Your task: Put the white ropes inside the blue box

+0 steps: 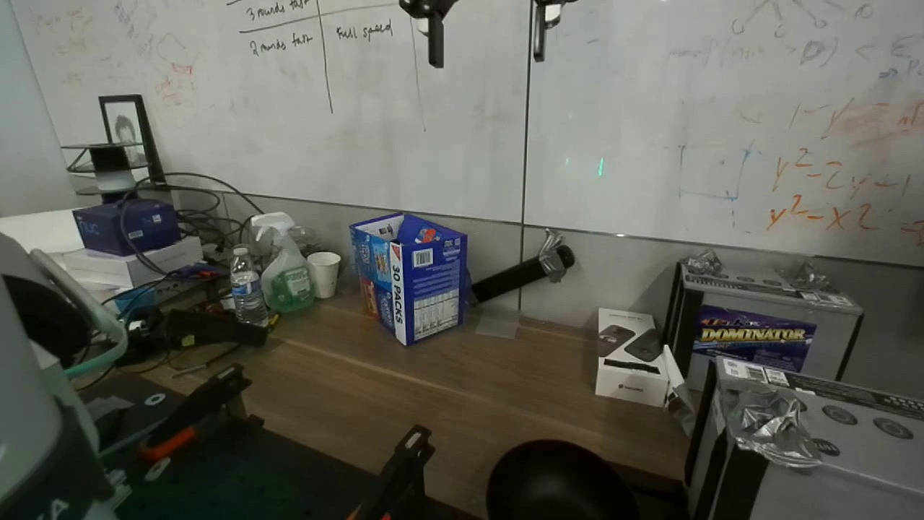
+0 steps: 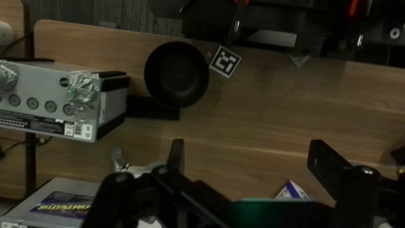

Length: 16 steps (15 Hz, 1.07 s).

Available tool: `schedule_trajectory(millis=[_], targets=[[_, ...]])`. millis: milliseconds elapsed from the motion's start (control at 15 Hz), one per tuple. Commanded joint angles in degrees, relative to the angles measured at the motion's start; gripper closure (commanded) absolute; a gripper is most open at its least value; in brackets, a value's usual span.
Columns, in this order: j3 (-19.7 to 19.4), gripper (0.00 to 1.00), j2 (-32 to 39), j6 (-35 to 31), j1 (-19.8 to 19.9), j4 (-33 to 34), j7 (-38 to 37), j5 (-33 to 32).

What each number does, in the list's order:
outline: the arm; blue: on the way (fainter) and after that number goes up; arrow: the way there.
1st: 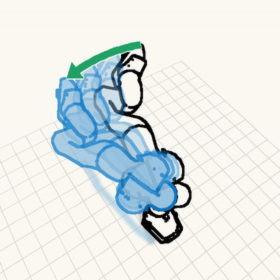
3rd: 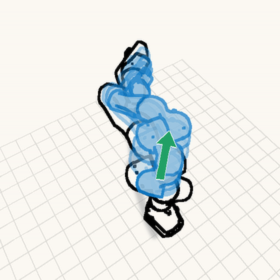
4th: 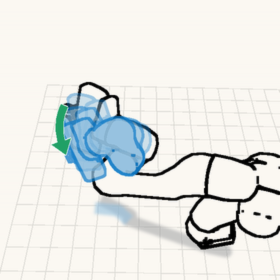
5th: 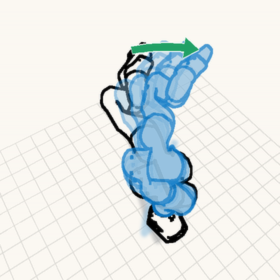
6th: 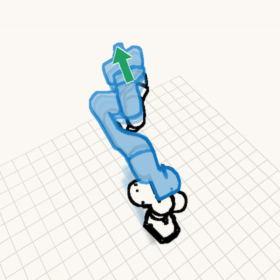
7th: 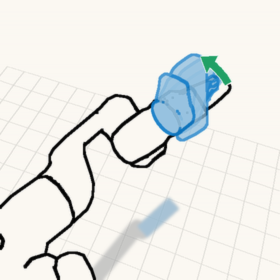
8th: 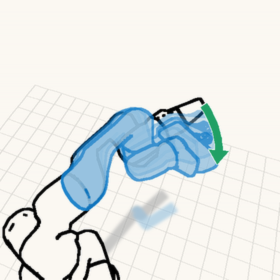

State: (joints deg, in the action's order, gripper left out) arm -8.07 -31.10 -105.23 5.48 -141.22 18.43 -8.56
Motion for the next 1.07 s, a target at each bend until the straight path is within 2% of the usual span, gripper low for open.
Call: schedule_trajectory(millis=[0,267,533,933,1000], targets=[[-0.7,0.00,-11.1,-1.4,-2.0,-11.2,3.9,0.4],[1.2,0.00,-13.0,-6.0,-6.0,-15.3,2.2,2.7],[2.1,0.00,-12.6,-9.4,-9.1,-16.7,2.1,4.1],[3.2,0.00,-11.7,-12.0,-10.4,-16.1,1.5,3.5],[2.6,0.00,-11.3,-10.1,-10.2,-16.1,2.5,3.3]])
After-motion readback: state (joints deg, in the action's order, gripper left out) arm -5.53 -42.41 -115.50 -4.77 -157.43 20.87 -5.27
